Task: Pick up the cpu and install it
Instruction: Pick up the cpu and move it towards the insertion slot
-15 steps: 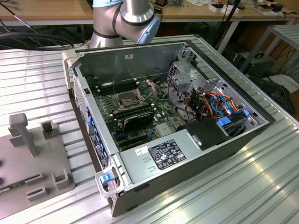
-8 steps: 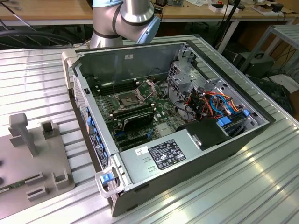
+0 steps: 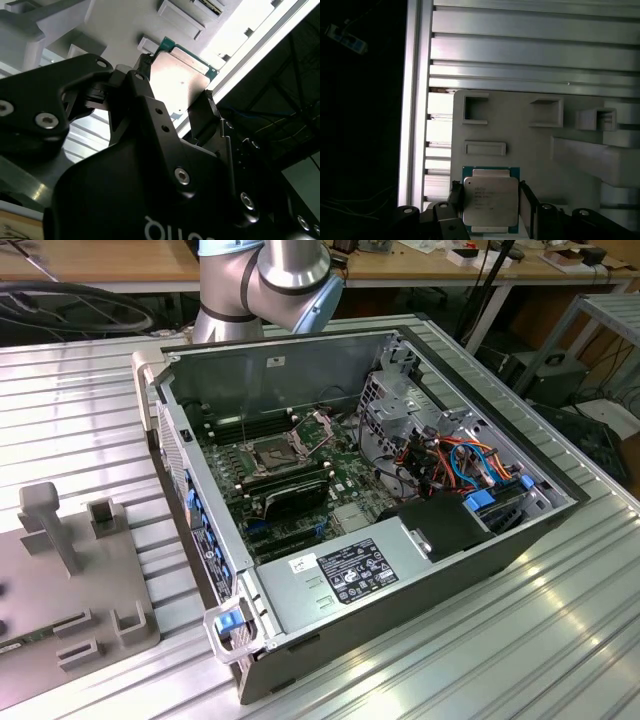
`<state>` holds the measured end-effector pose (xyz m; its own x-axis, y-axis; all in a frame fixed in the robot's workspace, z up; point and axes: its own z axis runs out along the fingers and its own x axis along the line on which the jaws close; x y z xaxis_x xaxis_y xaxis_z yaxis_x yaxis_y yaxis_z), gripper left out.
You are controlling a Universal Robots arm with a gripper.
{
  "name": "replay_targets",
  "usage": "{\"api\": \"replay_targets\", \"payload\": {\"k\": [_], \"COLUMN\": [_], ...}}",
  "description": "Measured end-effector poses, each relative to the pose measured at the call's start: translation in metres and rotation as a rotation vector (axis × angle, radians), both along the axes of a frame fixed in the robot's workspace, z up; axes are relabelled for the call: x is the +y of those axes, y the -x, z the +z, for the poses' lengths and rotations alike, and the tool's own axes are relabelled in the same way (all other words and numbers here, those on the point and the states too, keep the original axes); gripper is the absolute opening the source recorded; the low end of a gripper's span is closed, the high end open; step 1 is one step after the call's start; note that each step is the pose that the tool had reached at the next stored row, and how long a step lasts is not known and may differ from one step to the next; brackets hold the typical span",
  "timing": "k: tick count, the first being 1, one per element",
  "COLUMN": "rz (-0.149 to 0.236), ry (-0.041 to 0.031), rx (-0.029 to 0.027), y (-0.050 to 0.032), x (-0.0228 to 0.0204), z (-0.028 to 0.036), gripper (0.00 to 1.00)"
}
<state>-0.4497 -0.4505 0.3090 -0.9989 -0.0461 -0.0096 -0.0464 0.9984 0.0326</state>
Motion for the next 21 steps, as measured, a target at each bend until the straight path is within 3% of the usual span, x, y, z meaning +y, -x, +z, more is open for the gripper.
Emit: {"api": "replay_targets", "payload": {"k": [21], "rz": [0.000], "ry": [0.0002], "rx": [0.0002], "y": [0.0000], "x": [0.0000], "z": [0.0033], "gripper": [0.55]}}
